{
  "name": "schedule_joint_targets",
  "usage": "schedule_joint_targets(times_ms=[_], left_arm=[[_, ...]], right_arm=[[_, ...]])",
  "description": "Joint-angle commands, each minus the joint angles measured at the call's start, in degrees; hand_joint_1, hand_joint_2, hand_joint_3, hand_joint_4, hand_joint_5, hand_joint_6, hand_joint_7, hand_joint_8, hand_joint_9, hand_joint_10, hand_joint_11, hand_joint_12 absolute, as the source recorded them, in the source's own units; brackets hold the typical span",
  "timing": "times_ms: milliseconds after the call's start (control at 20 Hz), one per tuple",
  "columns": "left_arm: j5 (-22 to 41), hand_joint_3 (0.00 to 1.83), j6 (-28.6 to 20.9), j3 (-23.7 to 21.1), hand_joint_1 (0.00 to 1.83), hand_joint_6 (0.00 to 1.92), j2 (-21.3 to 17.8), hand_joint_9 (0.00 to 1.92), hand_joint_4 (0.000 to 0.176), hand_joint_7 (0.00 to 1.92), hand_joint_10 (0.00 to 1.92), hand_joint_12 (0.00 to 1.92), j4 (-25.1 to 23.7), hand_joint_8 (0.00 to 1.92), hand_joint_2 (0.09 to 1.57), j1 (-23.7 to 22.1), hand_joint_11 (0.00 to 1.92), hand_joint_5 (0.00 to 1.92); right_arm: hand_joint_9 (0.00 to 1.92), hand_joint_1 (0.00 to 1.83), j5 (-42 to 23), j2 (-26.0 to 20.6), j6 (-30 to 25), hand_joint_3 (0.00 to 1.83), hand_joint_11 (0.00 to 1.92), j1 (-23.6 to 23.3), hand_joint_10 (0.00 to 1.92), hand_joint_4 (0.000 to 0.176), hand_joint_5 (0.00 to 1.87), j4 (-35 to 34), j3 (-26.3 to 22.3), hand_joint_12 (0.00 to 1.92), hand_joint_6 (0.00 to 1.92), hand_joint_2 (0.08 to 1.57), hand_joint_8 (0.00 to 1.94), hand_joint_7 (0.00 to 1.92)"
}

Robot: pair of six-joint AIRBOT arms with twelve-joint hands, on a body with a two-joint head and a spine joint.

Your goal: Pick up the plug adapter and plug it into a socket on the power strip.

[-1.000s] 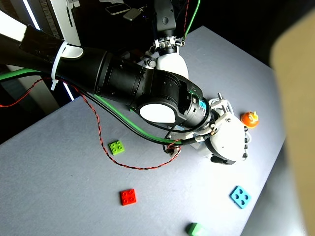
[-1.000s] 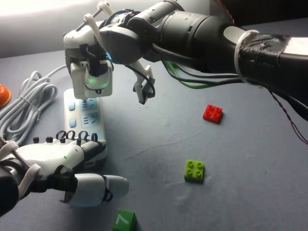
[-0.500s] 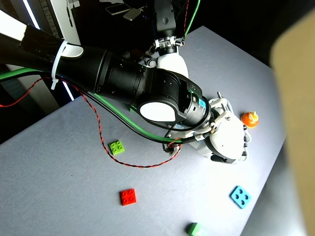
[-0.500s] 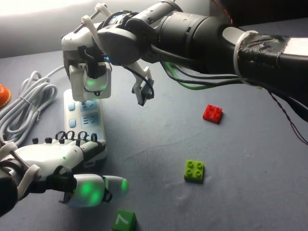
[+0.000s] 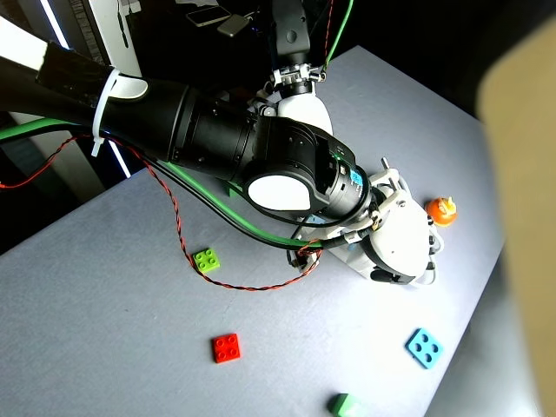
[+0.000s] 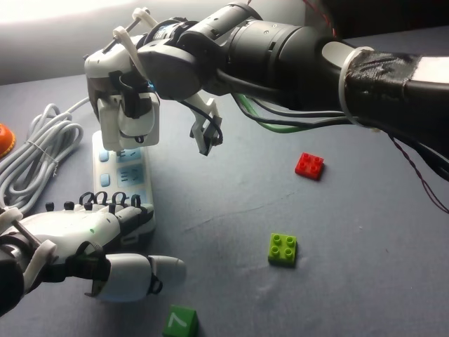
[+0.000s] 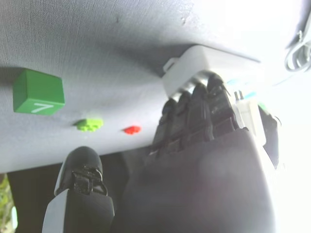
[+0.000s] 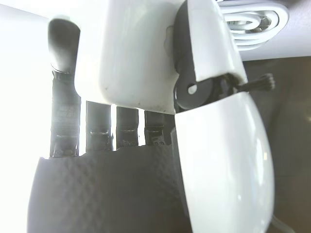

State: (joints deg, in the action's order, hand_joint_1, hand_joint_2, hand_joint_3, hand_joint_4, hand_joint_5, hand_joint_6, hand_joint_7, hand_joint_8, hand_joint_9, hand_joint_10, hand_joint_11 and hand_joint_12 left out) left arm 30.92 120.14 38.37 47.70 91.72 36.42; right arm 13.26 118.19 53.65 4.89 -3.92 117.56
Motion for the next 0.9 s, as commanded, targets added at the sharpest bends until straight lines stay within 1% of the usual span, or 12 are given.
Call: schedule_joint_targets(times_ms=[0, 100, 200, 250, 350, 400, 500, 550, 600, 700, 750, 850], left_arm=[[-0.6, 0.0, -0.6, -0.5, 0.0, 0.01, -0.1, 0.02, 0.0, 0.04, 0.01, 0.0, 2.0, 0.01, 1.17, 0.6, 0.01, 0.02], [-0.6, 0.0, -0.3, -0.5, 0.0, 0.0, -0.2, 0.02, 0.0, 0.04, 0.01, 0.0, 2.0, 0.01, 1.17, 0.6, 0.0, 0.01], [-0.6, 0.0, -0.3, -0.5, 0.0, 0.0, -0.3, 0.0, 0.0, 0.02, 0.0, 0.0, 2.0, 0.0, 1.18, 0.7, 0.0, 0.01], [-0.6, 0.0, -0.3, -0.5, 0.0, 0.0, -0.4, 0.0, 0.0, 0.01, 0.0, 0.0, 2.0, 0.0, 1.18, 0.8, 0.0, 0.0], [-0.6, 0.0, -0.3, -0.5, 0.0, 0.0, -0.5, 0.0, 0.0, 0.01, 0.0, 0.0, 2.0, 0.0, 1.17, 0.8, 0.0, 0.0], [-0.6, 0.0, -0.3, -0.5, 0.0, 0.0, -0.6, 0.0, 0.0, 0.01, 0.0, 0.0, 2.0, 0.0, 1.17, 0.9, 0.0, 0.0], [-0.6, 0.0, -0.3, -0.6, 0.0, 0.0, -0.7, 0.0, 0.0, 0.01, 0.0, 0.0, 2.0, 0.0, 1.18, 0.9, 0.0, 0.0], [-0.6, 0.0, -0.3, -0.6, 0.0, 0.0, -0.8, 0.0, 0.0, 0.01, 0.0, 0.0, 2.0, 0.0, 1.18, 0.9, 0.0, 0.01], [-0.6, 0.0, -0.3, -0.6, 0.0, 0.0, -0.8, 0.0, 0.0, 0.01, 0.0, 0.0, 2.0, 0.0, 1.18, 0.9, 0.0, 0.0], [-0.6, 0.0, -0.3, -0.6, 0.0, 0.0, -0.8, 0.0, 0.0, 0.0, 0.0, 0.0, 2.0, 0.0, 1.18, 0.9, 0.0, 0.0], [-0.6, 0.0, -0.3, -0.6, 0.0, 0.0, -0.8, 0.0, 0.0, 0.01, 0.0, 0.0, 2.0, 0.0, 1.18, 0.9, 0.0, 0.0], [-0.6, 0.0, -0.3, -0.6, 0.0, 0.0, -0.7, 0.02, 0.0, 0.03, 0.01, 0.0, 2.0, 0.01, 1.17, 0.9, 0.01, 0.01]], right_arm=[[0.82, 1.37, -4.8, -0.2, 0.1, 0.0, 0.74, -0.3, 1.44, 0.0, 0.87, 0.4, -0.1, 1.59, 0.92, 1.15, 1.07, 0.97], [0.82, 1.37, -5.1, -0.4, 0.1, 0.0, 0.73, -0.2, 1.43, 0.0, 0.91, 0.8, -0.1, 1.59, 0.88, 1.14, 1.07, 0.96], [0.86, 1.38, -5.5, -0.6, 0.1, 0.0, 0.8, -0.1, 1.37, 0.0, 0.95, 1.1, -0.1, 1.47, 0.84, 1.12, 1.01, 0.98], [0.87, 1.38, -5.4, -0.6, 0.1, 0.0, 0.81, -0.1, 1.36, 0.0, 0.93, 1.1, -0.1, 1.46, 0.86, 1.13, 1.03, 0.97], [0.86, 1.37, -5.3, -0.9, 0.1, 0.0, 0.8, -0.1, 1.37, 0.0, 0.89, 1.1, -0.2, 1.48, 0.93, 1.13, 1.01, 0.98], [0.86, 1.37, -5.2, -1.1, 0.1, 0.0, 0.78, -0.1, 1.38, 0.0, 0.88, 1.1, -0.3, 1.5, 0.94, 1.14, 1.05, 0.96], [0.84, 1.37, -4.7, -1.5, 0.0, 0.0, 0.76, -0.1, 1.4, 0.0, 0.88, 1.1, -0.6, 1.54, 0.93, 1.14, 1.05, 0.97], [0.82, 1.37, -4.3, -1.7, -0.1, 0.0, 0.74, -0.1, 1.43, 0.0, 0.91, 1.1, -1.0, 1.58, 0.86, 1.14, 1.1, 0.95], [0.81, 1.37, -4.2, -1.8, -0.1, 0.0, 0.75, -0.1, 1.44, 0.0, 0.9, 1.1, -1.2, 1.57, 0.86, 1.15, 1.12, 0.94], [0.84, 1.37, -3.8, -1.8, -0.1, 0.0, 0.77, -0.1, 1.41, 0.0, 0.92, 1.1, -1.2, 1.55, 0.85, 1.13, 1.06, 0.97], [0.84, 1.37, -3.6, -1.7, -0.1, 0.0, 0.78, -0.2, 1.4, 0.0, 0.9, 1.1, -1.2, 1.52, 0.89, 1.14, 1.06, 0.96], [0.83, 1.37, -3.3, -1.5, -0.1, 0.0, 0.79, -0.4, 1.41, 0.0, 0.92, 1.1, -1.5, 1.5, 0.85, 1.14, 1.11, 0.94]])
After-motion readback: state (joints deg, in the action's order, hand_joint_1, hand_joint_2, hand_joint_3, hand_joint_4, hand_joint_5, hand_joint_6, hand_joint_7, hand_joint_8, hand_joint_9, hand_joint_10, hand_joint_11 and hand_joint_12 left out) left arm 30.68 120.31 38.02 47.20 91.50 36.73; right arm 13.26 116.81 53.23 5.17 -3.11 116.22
